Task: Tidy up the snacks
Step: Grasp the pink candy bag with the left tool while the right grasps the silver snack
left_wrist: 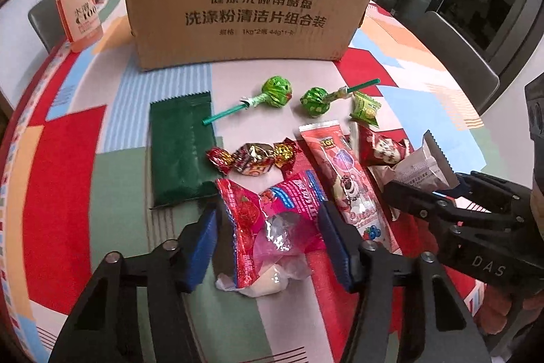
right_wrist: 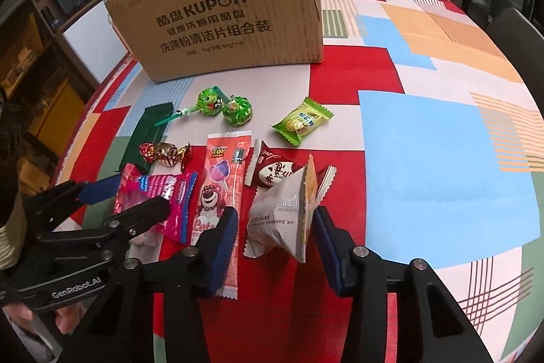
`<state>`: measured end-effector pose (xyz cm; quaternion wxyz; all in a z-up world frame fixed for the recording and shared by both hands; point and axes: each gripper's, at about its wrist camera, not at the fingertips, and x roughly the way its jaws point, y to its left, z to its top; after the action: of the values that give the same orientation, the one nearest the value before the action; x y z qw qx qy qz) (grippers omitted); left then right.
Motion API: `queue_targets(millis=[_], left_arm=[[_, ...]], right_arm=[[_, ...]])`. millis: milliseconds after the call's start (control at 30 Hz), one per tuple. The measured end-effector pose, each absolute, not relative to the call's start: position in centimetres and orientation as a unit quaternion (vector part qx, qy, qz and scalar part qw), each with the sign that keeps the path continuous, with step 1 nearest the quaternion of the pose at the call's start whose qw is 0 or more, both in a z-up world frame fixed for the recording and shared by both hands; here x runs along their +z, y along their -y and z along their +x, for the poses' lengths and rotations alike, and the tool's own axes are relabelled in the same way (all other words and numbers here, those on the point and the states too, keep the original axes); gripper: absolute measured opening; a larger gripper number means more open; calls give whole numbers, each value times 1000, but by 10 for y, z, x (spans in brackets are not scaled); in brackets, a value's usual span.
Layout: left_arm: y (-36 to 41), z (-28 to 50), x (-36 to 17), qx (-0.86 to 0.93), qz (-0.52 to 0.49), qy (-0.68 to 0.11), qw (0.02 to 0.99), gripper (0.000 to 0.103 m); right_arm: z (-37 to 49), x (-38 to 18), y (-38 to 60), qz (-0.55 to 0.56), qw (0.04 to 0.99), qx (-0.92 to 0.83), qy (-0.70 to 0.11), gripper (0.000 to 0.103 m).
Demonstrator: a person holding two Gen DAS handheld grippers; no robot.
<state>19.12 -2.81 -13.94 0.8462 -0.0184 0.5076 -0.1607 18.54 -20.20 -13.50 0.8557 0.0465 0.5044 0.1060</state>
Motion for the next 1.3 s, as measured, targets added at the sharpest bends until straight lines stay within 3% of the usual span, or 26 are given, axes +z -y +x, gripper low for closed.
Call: queue_targets(millis=[167, 300, 600, 1300], left_arm=[[27, 193, -140, -164, -34, -510, 844, 46], [25, 190, -137, -160, -33, -504, 848, 39], [22, 179, -118, -161, -25, -479, 863, 29], [14, 167, -49, -154, -20, -387, 909, 29]], right_arm=[[190, -137, 198, 55, 852, 114, -508, 43], [190, -141, 193, 51, 848, 118, -514, 30], [182, -127, 193, 42, 859, 120, -496, 29], [173, -67, 184, 28, 892, 142, -429, 29]])
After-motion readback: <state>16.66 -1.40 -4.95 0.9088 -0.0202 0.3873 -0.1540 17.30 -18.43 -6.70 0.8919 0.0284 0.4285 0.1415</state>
